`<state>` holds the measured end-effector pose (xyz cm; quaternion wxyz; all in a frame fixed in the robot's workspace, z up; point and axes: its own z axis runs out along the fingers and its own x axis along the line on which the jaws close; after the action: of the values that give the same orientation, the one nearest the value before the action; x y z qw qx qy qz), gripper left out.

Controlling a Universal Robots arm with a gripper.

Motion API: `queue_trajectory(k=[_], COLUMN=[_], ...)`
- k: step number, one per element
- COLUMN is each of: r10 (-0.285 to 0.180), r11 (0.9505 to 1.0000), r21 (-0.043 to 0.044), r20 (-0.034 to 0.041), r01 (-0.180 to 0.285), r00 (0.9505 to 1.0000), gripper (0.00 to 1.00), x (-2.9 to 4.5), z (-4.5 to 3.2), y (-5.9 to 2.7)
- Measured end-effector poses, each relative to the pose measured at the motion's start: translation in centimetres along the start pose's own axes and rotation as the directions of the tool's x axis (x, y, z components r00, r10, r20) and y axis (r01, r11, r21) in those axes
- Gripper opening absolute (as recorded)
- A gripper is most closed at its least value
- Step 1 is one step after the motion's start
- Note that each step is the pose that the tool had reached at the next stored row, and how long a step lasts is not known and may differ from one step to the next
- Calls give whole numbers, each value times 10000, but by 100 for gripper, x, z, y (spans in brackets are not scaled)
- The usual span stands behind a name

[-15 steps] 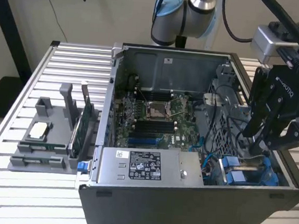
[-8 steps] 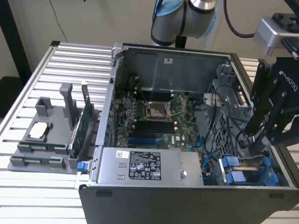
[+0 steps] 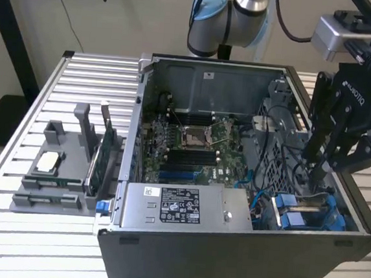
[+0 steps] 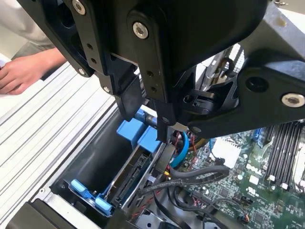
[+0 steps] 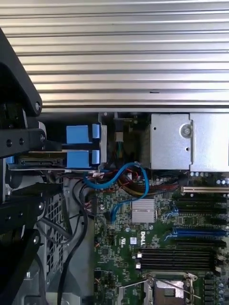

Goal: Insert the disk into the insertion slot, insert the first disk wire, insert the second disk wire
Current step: 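Insert the first disk wire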

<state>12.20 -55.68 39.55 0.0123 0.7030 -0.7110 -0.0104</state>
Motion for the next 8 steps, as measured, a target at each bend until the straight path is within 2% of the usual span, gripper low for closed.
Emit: queue_trajectory(k=[8], r10=[0], r11=[10000], r21=[0], r20=[1], r01=[0], r00=[10000], gripper=[41], x=[-142], z=[-14], y=[2])
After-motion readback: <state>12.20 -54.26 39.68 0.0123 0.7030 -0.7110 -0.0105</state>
